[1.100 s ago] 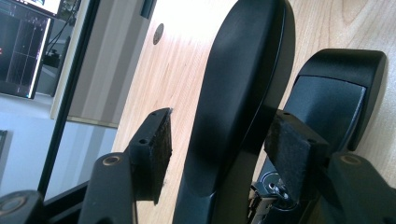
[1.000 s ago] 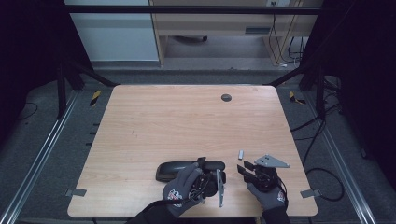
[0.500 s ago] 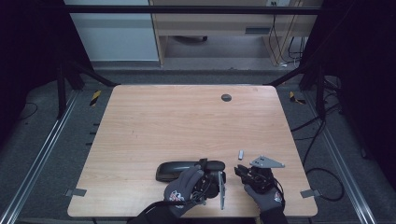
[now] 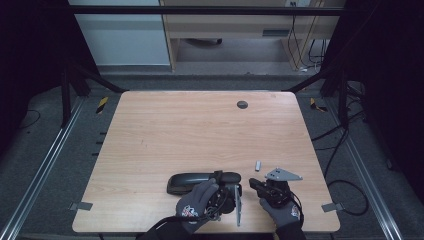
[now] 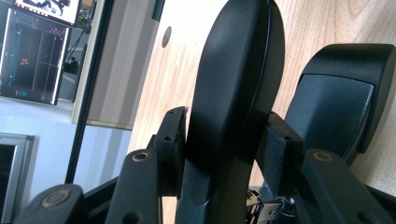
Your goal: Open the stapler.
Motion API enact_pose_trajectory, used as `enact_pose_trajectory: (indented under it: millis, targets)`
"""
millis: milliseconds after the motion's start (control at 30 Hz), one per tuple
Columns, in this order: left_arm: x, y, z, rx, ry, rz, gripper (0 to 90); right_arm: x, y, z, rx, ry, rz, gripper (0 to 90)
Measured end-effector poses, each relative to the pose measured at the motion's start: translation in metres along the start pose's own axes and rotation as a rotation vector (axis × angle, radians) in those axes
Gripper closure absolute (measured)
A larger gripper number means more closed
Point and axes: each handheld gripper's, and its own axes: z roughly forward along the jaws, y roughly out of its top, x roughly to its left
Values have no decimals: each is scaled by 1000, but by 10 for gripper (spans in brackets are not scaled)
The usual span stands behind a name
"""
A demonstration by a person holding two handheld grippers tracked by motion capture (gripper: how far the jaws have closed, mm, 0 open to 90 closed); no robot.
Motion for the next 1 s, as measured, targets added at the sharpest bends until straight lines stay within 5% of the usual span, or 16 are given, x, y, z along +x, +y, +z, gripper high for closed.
enact_pose_trajectory:
  millis: [467,1000]
  targets:
    - [0,0,0,-3,5,18,570,15,0,14,22,55,-21,900]
    - [-1,-1,0,-4,-6,-7,568,26,-3,33,62,80,-49,900]
